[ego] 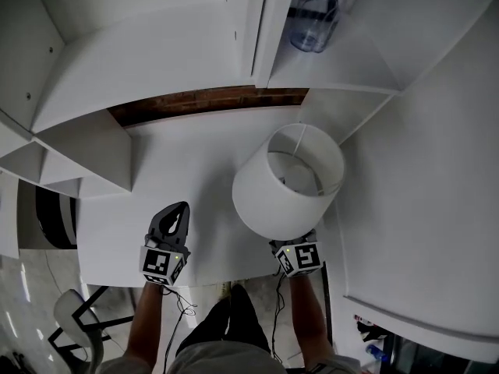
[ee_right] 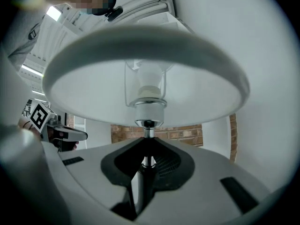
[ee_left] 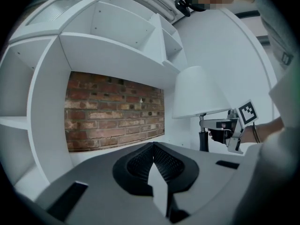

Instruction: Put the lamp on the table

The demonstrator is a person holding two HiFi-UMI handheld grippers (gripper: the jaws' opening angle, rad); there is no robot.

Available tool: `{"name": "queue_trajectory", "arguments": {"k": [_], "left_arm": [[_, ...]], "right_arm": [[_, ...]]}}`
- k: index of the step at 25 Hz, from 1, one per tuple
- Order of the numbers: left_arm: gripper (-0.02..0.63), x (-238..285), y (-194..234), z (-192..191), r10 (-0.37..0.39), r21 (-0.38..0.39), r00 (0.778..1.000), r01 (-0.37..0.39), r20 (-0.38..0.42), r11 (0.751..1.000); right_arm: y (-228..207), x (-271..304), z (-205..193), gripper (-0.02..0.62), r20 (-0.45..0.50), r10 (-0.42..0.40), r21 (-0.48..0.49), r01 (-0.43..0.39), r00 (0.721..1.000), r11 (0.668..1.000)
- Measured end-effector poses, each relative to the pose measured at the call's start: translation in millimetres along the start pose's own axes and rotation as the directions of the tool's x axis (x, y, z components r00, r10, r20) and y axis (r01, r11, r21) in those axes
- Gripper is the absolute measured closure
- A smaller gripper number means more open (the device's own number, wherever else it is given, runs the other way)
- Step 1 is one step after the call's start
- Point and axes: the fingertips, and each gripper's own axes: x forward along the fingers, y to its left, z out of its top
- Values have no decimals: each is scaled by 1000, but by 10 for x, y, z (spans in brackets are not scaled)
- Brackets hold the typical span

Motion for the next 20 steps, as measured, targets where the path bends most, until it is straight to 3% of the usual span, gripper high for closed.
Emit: {"name": "queue_trajectory", "arguments": {"k": [5,11,20], "left_arm": [[603,271,1,-116,-4,8,1000,4,-9,1000],[603,492,77,-419,15,-34,997,-18,-77,999],[603,749,96,-526,31,-43,997,-34,-74,998]], "right_arm": [[-135,229,-274,525,-10,25,0,-25,1000,1000],[-302,438,-569,525,-23,39,40,-38,999,998],[-423,648,-639,523,7,62,69,-62,998,996]]}}
